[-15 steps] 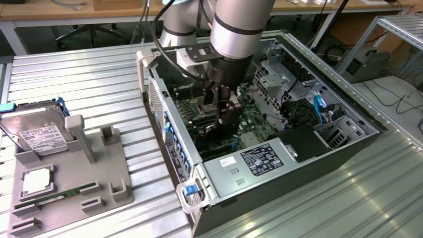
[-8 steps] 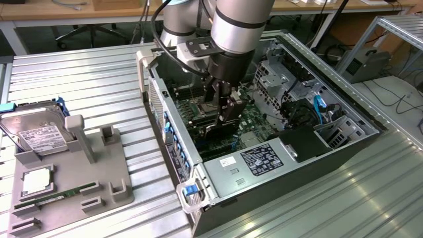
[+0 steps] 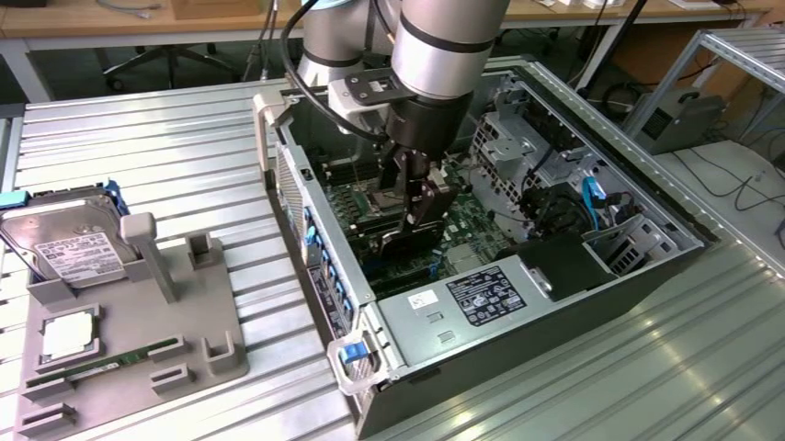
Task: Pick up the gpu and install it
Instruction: 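Press down on the gpu until it lock into place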
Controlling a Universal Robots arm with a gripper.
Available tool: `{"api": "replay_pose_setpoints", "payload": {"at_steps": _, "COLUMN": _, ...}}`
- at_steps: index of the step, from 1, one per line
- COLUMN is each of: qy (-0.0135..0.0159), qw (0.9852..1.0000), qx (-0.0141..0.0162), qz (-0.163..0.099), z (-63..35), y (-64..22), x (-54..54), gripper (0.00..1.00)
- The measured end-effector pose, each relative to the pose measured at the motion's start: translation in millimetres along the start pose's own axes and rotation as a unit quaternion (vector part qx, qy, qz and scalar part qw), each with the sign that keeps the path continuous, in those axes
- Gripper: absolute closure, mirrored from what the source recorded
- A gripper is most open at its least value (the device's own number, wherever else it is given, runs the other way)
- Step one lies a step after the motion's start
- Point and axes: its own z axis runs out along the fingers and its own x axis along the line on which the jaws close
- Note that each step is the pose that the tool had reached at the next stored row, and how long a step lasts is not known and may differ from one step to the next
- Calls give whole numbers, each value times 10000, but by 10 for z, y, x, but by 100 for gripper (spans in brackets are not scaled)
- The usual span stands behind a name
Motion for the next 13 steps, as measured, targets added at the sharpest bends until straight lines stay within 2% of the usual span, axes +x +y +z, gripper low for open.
{"api": "replay_pose_setpoints", "payload": {"at_steps": 8, "qy": 0, "qw": 10000, "qx": 0, "qz": 0, "z": 0, "y": 0, "x": 0, "gripper": 31}}
{"api": "replay_pose_setpoints", "payload": {"at_steps": 9, "qy": 0, "qw": 10000, "qx": 0, "qz": 0, "z": 0, "y": 0, "x": 0, "gripper": 38}}
{"api": "replay_pose_setpoints", "payload": {"at_steps": 10, "qy": 0, "qw": 10000, "qx": 0, "qz": 0, "z": 0, "y": 0, "x": 0, "gripper": 38}}
{"api": "replay_pose_setpoints", "payload": {"at_steps": 12, "qy": 0, "qw": 10000, "qx": 0, "qz": 0, "z": 0, "y": 0, "x": 0, "gripper": 62}}
{"api": "replay_pose_setpoints", "payload": {"at_steps": 13, "qy": 0, "qw": 10000, "qx": 0, "qz": 0, "z": 0, "y": 0, "x": 0, "gripper": 68}}
